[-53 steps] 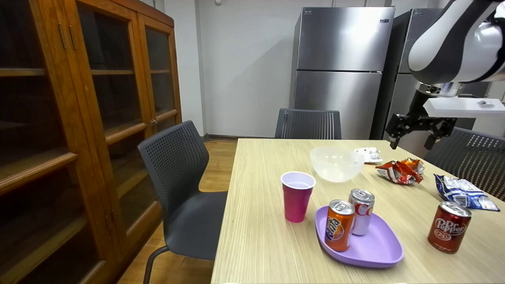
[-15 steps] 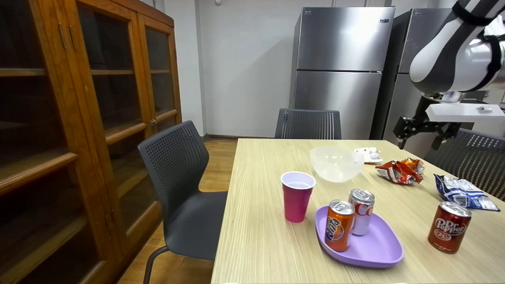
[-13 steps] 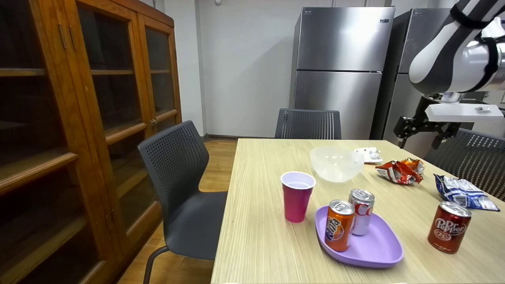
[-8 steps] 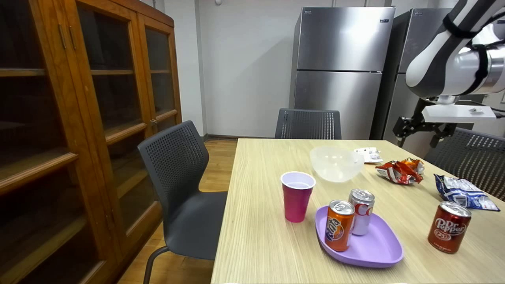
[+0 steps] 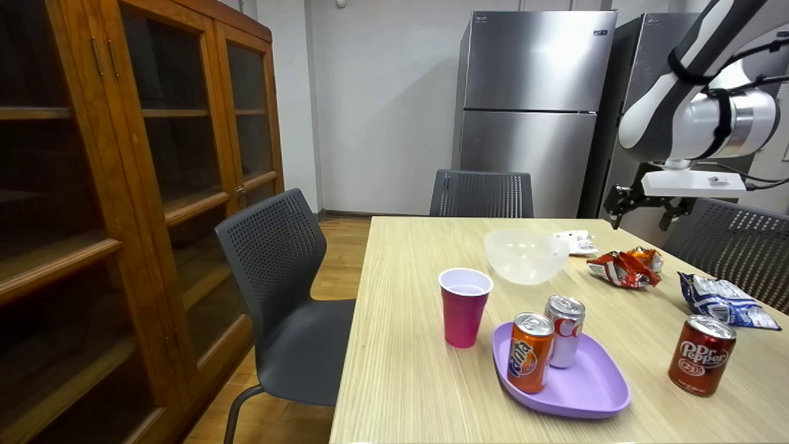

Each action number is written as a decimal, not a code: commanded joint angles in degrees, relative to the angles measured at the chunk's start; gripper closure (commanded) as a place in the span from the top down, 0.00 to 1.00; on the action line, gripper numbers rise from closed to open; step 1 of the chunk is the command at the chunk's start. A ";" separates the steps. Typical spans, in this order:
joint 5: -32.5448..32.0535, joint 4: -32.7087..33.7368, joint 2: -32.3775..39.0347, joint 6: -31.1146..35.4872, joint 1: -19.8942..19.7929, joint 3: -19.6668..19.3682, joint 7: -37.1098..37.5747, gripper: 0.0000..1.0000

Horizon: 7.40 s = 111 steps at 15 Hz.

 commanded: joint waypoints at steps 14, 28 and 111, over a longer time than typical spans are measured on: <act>0.75 12.08 9.98 -0.29 2.63 -3.25 10.81 1.00; 1.34 20.25 15.89 -1.41 2.91 -3.62 12.39 1.00; 1.40 76.46 53.52 -14.58 1.19 -7.06 37.33 0.00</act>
